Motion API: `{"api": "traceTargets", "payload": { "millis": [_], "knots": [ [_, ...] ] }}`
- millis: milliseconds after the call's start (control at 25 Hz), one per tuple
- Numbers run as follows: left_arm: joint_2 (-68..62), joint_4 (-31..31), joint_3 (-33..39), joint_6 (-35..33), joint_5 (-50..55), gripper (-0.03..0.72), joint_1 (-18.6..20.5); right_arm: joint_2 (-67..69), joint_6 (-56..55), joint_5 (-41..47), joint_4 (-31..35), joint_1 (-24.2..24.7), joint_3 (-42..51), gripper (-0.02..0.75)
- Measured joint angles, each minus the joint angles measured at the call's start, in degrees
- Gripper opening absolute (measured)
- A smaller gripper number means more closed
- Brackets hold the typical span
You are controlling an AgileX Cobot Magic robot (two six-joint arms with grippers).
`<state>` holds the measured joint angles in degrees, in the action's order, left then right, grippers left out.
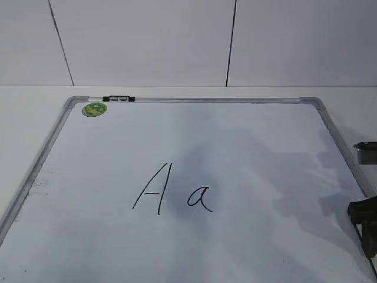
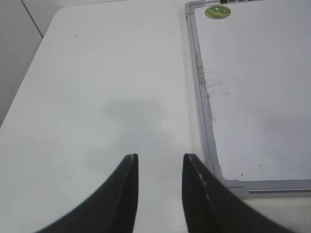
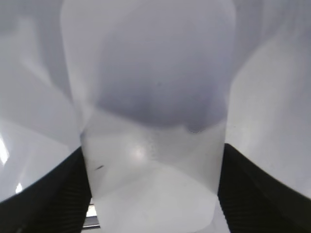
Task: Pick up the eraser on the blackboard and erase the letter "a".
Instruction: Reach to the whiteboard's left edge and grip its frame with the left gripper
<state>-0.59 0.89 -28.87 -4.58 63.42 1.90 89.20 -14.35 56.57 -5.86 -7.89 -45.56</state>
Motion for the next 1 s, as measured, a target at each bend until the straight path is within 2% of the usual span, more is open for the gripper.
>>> {"api": "traceTargets", "payload": {
  "millis": [320,1000],
  "knots": [
    [0.0,0.0,0.0,0.0,0.0,0.235,0.0,0.0,0.3,-0.1,0.0,0.0,0.0,0.559],
    [0.0,0.0,0.0,0.0,0.0,0.235,0.0,0.5,-0.5,1.4,0.1,0.0,-1.5,0.556]
  ]
}}
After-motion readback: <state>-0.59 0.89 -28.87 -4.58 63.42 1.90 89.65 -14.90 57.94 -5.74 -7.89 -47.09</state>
